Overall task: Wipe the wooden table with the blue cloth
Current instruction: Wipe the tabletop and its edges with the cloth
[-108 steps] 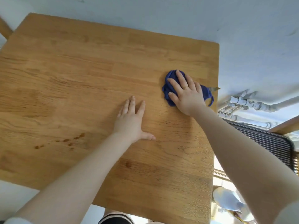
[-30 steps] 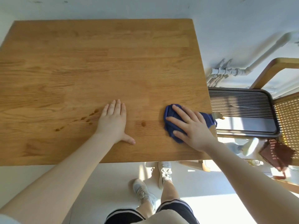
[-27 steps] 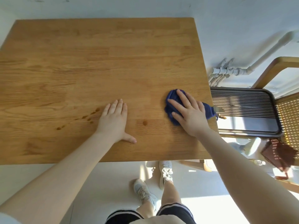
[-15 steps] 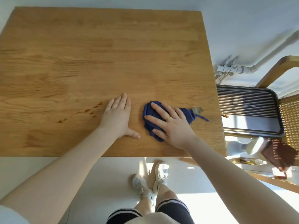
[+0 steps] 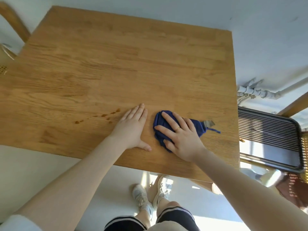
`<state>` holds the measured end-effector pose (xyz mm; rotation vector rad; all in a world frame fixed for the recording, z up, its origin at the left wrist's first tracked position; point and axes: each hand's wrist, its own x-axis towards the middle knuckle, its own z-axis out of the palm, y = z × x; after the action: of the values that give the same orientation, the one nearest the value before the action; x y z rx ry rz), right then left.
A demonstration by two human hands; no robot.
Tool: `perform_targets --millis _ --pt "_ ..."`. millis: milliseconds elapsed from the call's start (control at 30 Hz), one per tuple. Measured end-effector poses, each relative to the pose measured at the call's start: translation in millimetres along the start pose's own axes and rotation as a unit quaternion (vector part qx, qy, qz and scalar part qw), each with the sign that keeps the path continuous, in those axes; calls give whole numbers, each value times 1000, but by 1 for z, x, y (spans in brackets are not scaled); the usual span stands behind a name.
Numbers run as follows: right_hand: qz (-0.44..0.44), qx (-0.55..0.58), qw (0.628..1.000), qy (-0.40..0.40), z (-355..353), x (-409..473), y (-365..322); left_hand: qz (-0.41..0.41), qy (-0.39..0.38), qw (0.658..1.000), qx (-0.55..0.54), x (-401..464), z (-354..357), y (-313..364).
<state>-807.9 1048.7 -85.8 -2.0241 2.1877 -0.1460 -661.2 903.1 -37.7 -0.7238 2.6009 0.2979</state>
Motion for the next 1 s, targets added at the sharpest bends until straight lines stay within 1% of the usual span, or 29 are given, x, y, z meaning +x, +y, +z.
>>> perform_targets --millis 67,133,233,300,367,467,533,600,667,800,867,900,967,1000 --pt "-4 -6 1000 -11 -5 16 11 -15 31 999 -4 -3 -4 -4" --pt "49 9 999 -9 -12 44 17 -43 57 997 -6 -7 -8 -10" --pt "138 27 990 -17 -17 92 17 -99 36 994 -12 -11 -18 -32" --pt "162 42 986 -16 -18 107 11 -135 13 991 -18 -13 -24 -53" --pt "136 38 990 -17 -14 98 2 -154 -22 988 -16 -17 -25 -70" --pt "20 17 1000 -17 -3 62 -24 -179 -72 980 -50 -18 -18 -80" --pt "-27 14 999 -25 0 51 -29 -189 -79 975 -83 -15 -13 -83" --pt "-58 11 997 -41 -1 59 -20 -187 -74 976 -84 -14 -12 -83" --pt "-55 8 996 -66 -6 79 -11 -185 -62 977 -82 -14 -8 -83" --pt "58 28 996 -62 -14 126 -15 -182 -43 977 -100 -16 -4 -88" --pt "89 52 993 -62 -13 130 -28 -185 -42 976 -106 -16 -3 -88" --pt "80 48 994 -55 -10 125 -36 -188 -45 976 -98 -16 -4 -87" --pt "21 24 999 -34 -2 103 -57 -196 -46 976 -78 -13 -5 -84" --pt "-10 20 999 -37 1 92 -68 -198 -45 976 -74 -12 -6 -83"
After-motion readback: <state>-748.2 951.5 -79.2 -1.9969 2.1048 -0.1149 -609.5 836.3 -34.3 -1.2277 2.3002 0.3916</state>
